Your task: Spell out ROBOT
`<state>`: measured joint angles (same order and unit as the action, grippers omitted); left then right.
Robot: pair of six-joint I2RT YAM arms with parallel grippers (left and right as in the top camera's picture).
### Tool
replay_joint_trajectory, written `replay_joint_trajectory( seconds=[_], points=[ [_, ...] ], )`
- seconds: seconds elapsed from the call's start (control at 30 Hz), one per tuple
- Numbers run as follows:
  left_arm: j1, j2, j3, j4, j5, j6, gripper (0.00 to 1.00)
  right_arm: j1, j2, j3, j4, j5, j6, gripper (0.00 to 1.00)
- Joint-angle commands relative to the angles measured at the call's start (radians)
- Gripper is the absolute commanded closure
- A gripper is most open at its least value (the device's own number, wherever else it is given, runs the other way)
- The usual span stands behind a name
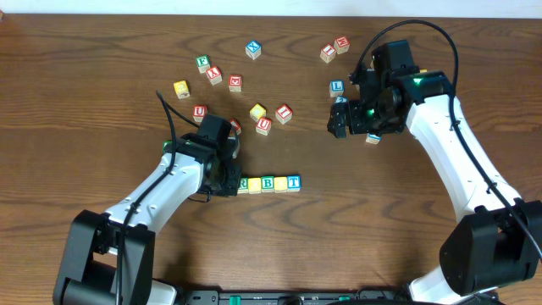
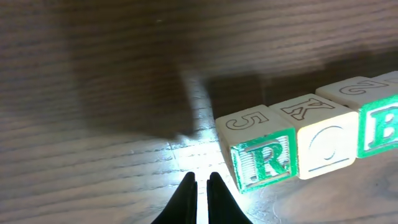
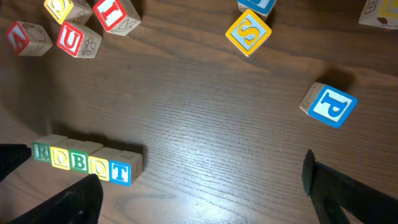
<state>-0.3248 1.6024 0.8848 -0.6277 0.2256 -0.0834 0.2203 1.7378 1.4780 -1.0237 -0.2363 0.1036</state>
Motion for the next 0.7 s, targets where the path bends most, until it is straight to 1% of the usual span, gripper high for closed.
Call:
replay_joint_trajectory(
  seconds=[0.0, 0.67],
  points=[
    [-0.002, -0.002, 0.010, -0.002, 0.020, 0.024, 0.93, 0.013, -0.025, 0.014, 0.003, -0.010, 0.016, 0.01],
    [-0.002, -0.002, 0.010, 0.001, 0.062, 0.054, 0.93, 0.017, -0.025, 0.014, 0.007, -0.010, 0.023, 0.01]
  ],
)
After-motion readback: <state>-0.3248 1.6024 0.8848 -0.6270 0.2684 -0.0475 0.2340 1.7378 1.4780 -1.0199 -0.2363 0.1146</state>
